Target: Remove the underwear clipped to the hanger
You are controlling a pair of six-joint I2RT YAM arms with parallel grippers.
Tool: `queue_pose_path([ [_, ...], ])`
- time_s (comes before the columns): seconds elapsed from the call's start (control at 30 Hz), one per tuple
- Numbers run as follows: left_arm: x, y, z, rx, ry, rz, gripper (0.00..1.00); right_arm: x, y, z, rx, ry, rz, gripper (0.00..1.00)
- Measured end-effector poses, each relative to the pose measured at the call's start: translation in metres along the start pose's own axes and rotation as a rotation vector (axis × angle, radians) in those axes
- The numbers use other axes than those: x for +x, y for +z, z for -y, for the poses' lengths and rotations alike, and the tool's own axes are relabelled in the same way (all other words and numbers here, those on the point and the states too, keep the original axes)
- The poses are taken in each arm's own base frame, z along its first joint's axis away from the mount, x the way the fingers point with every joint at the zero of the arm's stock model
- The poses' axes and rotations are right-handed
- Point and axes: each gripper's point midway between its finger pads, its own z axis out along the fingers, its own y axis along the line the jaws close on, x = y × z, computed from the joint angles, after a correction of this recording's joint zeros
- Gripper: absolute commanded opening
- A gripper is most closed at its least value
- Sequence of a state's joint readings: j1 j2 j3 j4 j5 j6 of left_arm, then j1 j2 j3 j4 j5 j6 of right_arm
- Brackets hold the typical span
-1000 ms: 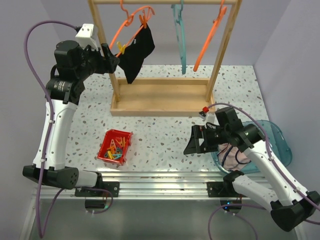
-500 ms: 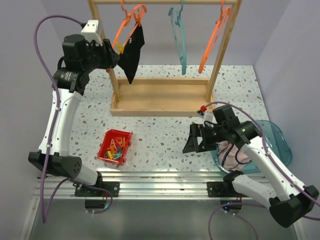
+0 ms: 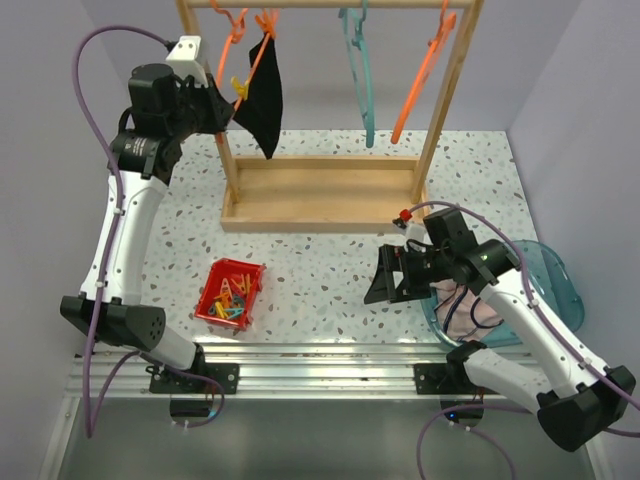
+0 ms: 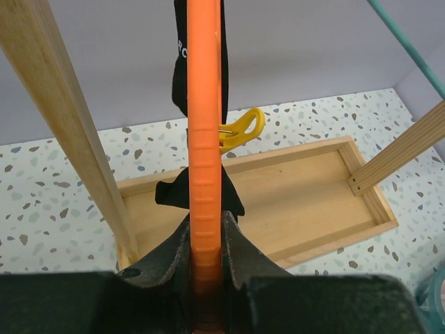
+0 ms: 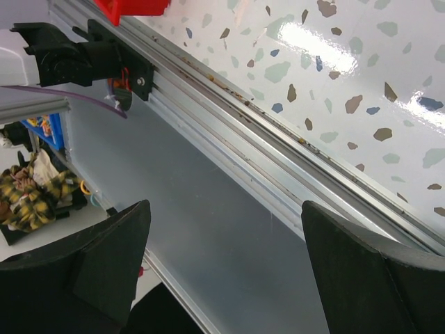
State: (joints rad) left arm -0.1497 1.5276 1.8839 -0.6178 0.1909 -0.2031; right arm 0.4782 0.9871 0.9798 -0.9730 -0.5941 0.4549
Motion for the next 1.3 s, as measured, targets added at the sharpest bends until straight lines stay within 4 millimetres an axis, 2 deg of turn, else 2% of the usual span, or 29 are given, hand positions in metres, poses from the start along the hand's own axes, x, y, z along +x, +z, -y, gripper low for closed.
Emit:
queue_pose_path([
  [0.4, -0.031, -0.022, 0.029, 0.04, 0.001, 0.052, 0.0, -0.002, 0.003, 0.002, 0.007, 0.013, -0.011, 0.91],
  [0.67, -0.04, -0.029, 0.032, 0.041, 0.005, 0.073, 0.0, -0.002, 0.006, 0.003, 0.012, 0.026, -0.022, 0.91],
  [0.77, -0.051, -0.034, 0.034, 0.041, 0.009, 0.102, 0.0, -0.003, 0.007, 0.003, 0.012, 0.029, -0.022, 0.9],
  [1.1, -0.107, -0.055, 0.047, 0.072, 0.037, 0.279, 0.0, -0.006, 0.007, 0.002, 0.008, 0.034, -0.013, 0.9],
  [1.3, -0.116, -0.058, 0.052, 0.094, 0.044, 0.311, 0.0, -0.006, 0.007, 0.002, 0.007, 0.034, -0.012, 0.9],
])
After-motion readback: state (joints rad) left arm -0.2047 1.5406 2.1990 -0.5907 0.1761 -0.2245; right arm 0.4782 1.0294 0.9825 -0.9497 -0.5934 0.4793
